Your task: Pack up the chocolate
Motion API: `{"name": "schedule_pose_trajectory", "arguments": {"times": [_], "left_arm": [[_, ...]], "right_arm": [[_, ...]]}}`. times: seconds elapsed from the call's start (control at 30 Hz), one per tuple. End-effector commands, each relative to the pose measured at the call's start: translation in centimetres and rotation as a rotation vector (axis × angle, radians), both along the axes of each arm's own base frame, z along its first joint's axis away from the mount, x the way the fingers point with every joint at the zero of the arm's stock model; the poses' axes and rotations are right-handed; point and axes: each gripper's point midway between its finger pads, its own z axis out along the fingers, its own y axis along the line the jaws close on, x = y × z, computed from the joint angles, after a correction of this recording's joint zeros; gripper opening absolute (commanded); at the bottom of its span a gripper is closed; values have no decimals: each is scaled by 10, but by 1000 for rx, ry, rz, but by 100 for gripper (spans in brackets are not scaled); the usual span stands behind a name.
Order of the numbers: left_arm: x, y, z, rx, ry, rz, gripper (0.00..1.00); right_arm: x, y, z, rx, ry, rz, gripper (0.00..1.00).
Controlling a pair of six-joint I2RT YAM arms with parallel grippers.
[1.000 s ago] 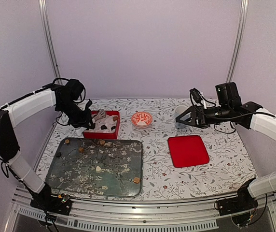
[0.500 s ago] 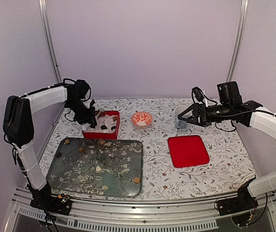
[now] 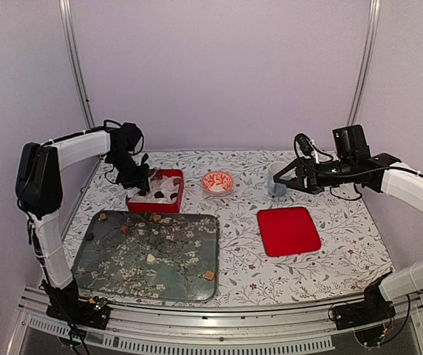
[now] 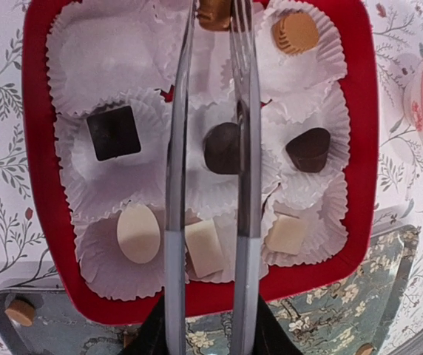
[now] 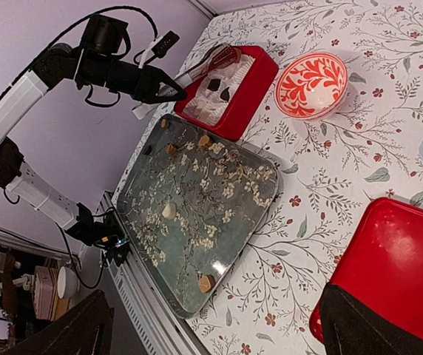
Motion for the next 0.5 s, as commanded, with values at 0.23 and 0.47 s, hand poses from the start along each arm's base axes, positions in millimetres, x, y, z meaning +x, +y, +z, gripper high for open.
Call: {"name": "schedule_pose_trajectory", "arguments": {"times": [0.23,0.47], "left_arm": [[-2,6,5,10,0,-10,30],[-13,9,38,-12,-52,3,36]], "right_arm": [[4,0,15,20,-45,10,99],[-1,-1,17,25,-50,10,99]]}}
